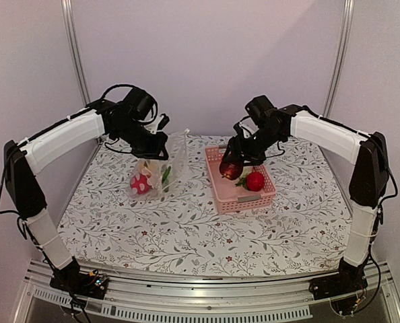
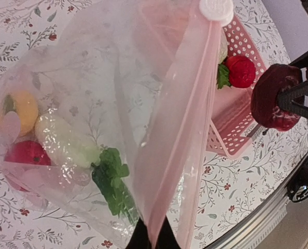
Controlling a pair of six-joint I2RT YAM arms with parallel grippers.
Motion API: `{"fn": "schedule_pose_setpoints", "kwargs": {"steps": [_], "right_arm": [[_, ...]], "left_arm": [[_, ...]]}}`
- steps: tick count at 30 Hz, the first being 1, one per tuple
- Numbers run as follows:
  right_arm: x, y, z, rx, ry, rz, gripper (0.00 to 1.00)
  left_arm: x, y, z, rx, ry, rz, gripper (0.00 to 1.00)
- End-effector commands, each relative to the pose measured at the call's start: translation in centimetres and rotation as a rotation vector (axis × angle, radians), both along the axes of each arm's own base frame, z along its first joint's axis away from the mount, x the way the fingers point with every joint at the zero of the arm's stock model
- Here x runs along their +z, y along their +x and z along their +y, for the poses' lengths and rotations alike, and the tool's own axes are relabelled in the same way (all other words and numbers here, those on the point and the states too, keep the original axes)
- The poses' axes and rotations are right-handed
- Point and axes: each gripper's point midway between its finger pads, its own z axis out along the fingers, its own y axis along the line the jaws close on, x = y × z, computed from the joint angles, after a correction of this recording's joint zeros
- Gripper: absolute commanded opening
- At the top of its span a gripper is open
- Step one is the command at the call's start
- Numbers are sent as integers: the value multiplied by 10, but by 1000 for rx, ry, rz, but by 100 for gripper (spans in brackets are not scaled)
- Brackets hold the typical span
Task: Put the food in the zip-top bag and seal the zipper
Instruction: Pick up the fake fruit from the bin, then place the fake fruit in the zipper food storage bag.
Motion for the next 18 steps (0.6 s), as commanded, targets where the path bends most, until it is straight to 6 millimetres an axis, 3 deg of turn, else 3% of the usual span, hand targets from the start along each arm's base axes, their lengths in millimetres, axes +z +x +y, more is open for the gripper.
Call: {"fn": "schedule_pose_setpoints", "kwargs": {"steps": [1,5,10,18], "right_arm": [[48,3,18,24,67,-122,51],[85,2,37,52,142,-236,50],[116,-6,67,79,268,-323,49],[129,-23,115,141,378,-338,49]], "left_arm": [[-4,7,7,-3,43,-5,0],[-4,6,5,0,30,4,0],[-3,7,4,4,20,6,0],[7,5,3,6,-1,-4,0]]}}
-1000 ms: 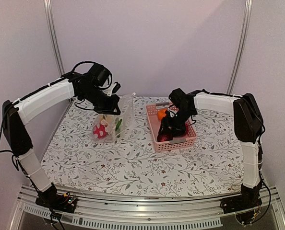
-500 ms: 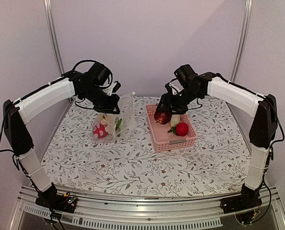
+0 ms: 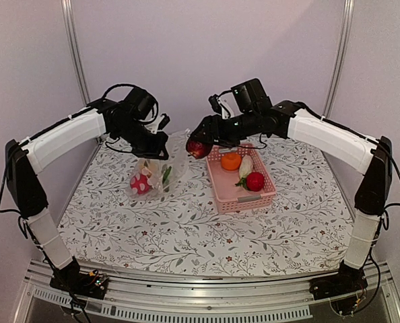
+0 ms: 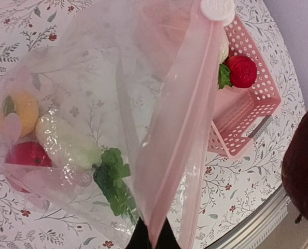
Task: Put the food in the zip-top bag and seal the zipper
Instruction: Place the fake fruit in the zipper food storage bag.
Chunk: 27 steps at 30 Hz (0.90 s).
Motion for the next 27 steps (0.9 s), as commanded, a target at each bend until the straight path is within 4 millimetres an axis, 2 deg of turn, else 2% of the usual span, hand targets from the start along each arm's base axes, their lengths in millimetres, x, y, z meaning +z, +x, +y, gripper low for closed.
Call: {"fn": "schedule_pose_setpoints", "kwargs": {"steps": [1,14,19,27], "right_arm": [[20,-6,29,35,86,-34,49],[16,-9,66,66,90,-114,48],[1,-9,80,72,87,-99,48],[-15,1,84,41,72,-88,48]], "left_arm": [[10,2,2,10,-17,-6,0],[18,-3,7,26,-24,-12,0],[25,-7,9,31,-32,-16,0],[35,-12,16,52,-32,-26,0]]}}
